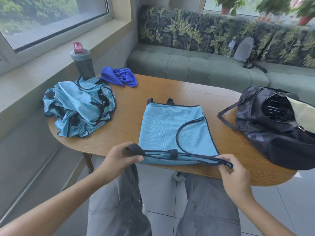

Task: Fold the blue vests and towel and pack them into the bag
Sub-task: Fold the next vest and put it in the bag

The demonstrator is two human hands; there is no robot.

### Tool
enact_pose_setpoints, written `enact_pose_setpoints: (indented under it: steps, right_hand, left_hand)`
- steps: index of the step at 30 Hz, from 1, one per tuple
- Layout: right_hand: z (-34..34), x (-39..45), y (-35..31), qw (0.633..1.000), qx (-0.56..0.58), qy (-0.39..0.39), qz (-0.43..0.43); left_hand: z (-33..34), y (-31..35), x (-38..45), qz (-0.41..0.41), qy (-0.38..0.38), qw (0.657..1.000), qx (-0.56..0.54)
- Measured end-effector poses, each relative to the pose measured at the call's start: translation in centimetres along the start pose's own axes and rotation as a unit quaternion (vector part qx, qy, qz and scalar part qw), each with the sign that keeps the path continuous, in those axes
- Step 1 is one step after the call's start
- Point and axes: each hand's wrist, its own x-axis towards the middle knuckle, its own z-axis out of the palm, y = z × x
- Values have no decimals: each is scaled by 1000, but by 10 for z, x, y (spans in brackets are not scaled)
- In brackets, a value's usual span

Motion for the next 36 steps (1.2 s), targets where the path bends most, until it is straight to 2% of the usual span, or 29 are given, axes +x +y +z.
enact_pose_setpoints:
  steps: [3, 6, 13, 21, 26, 31, 34, 36]
  right_hand:
    - [-3, 14, -13, 999, 32, 22, 4]
    - [-2, 29, -22, 999, 37, 29, -8]
    - [15, 99, -18, 1000, 8, 30, 5]
    - [52, 206, 2, 999, -19, 4, 49]
    - [80, 233, 31, 985, -90, -76, 124]
    - [91, 214, 30, 985, -161, -57, 17]
    - [100, 202, 18, 982, -149, -116, -18]
    - [108, 202, 7, 979, -130, -152, -32]
  left_hand:
    - [3, 11, 12, 8, 4, 998, -68]
    - [9, 14, 31, 6, 50, 994, -99]
    - [12, 24, 117, -4, 123, 992, -8]
    - [6, 2, 237, -52, 151, 982, 98]
    - [15, -19, 264, -115, 175, 958, 194]
    - [48, -18, 214, -11, 206, 937, 283]
    - [82, -22, 192, 7, 173, 925, 338]
    - [103, -26, 188, -20, 135, 919, 371]
